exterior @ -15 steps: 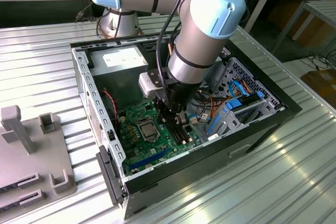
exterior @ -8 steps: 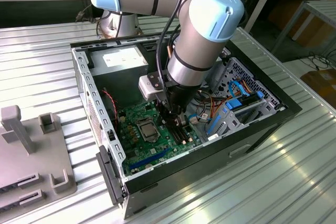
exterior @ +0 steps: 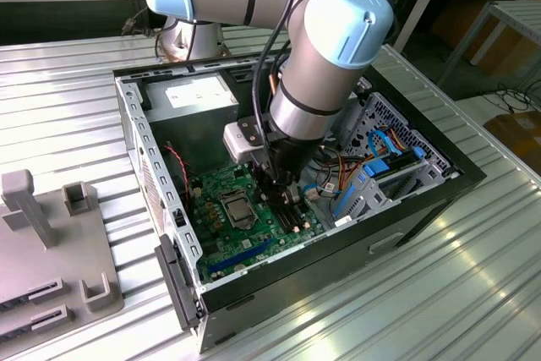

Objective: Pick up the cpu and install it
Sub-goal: 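Install the first cpu locking lever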

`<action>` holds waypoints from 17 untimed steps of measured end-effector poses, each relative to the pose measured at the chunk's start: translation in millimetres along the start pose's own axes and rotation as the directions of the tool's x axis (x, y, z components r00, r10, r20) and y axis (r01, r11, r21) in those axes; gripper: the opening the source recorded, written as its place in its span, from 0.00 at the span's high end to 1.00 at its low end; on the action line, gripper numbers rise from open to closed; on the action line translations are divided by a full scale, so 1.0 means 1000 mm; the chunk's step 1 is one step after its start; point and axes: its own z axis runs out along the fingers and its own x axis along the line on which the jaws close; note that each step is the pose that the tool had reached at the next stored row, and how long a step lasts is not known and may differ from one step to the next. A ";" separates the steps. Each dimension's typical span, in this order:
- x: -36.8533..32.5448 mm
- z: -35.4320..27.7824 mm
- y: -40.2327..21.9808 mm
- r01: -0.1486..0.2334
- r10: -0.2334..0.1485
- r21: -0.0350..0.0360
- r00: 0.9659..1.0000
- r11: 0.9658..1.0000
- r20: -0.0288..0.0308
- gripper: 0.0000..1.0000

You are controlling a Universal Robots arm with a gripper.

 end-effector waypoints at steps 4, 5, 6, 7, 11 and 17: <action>0.0029 0.0001 0.0000 0.000 0.000 0.000 1.000 1.000 -0.004 0.89; 0.0030 0.0004 0.0000 0.000 0.000 0.000 1.000 1.000 -0.005 0.89; 0.0031 0.0008 -0.0001 -0.001 0.001 0.000 1.000 1.000 -0.005 0.89; 0.0031 0.0011 -0.0007 0.000 0.000 0.000 1.000 1.000 -0.007 0.89; 0.0032 0.0020 -0.0028 -0.001 0.001 0.000 1.000 1.000 -0.010 0.89; 0.0033 0.0066 -0.0038 -0.001 0.001 0.000 1.000 1.000 -0.013 0.89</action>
